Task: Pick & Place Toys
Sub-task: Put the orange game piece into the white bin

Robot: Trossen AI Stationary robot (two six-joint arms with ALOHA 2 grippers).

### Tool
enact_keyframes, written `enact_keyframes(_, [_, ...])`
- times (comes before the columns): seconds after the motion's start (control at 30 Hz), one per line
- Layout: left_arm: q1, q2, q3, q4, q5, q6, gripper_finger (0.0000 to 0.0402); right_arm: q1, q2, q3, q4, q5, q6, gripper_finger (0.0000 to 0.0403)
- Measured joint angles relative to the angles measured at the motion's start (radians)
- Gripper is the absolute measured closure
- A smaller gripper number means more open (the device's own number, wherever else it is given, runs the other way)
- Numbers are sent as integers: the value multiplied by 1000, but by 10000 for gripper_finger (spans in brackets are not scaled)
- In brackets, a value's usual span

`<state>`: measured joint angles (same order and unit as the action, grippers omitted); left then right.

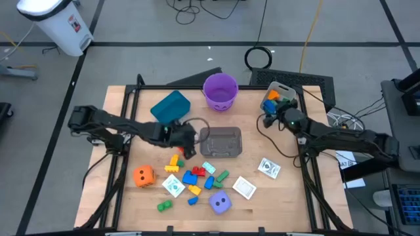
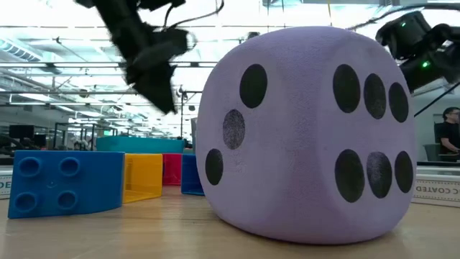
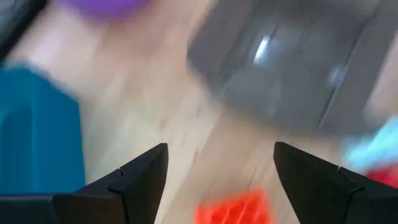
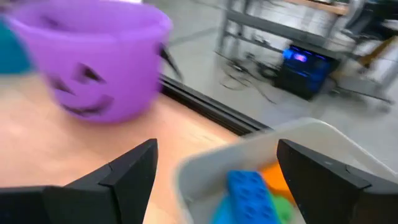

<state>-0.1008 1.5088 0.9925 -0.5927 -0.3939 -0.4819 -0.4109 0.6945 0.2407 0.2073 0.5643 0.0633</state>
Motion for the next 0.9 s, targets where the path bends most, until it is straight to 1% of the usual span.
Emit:
enact_keyframes(0.13, [-25, 30, -72, 14, 0, 27, 105, 45, -30, 1, 60, -49, 3, 99])
enact_keyframes(0.23, [-26, 44, -111, 12, 3, 91, 105, 72, -41, 1, 88, -56, 4, 99])
enact_keyframes(0.3, [-25, 44, -135, 13, 31, 139, 105, 85, -43, 1, 95, -68, 7, 99])
enact_keyframes(0.4, [-25, 43, -164, 14, 80, 273, 105, 100, -44, 1, 104, -71, 11, 99])
enact_keyframes(0.5, [-26, 43, -187, 23, 88, 402, 105, 107, -44, 1, 108, -72, 27, 99])
enact_keyframes(0.6, [-16, 44, -221, 70, 89, 490, 105, 106, -44, 1, 109, -74, 30, 99])
enact_keyframes(0.73, [6, 42, -254, 149, 124, 511, 105, 106, -44, 1, 105, -97, 30, 99])
enact_keyframes(0.83, [19, 41, -270, 199, 126, 506, 105, 105, -44, 1, 105, -99, 30, 99])
enact_keyframes(0.9, [26, 41, -271, 203, 126, 498, 105, 105, -44, 1, 103, -99, 30, 99])
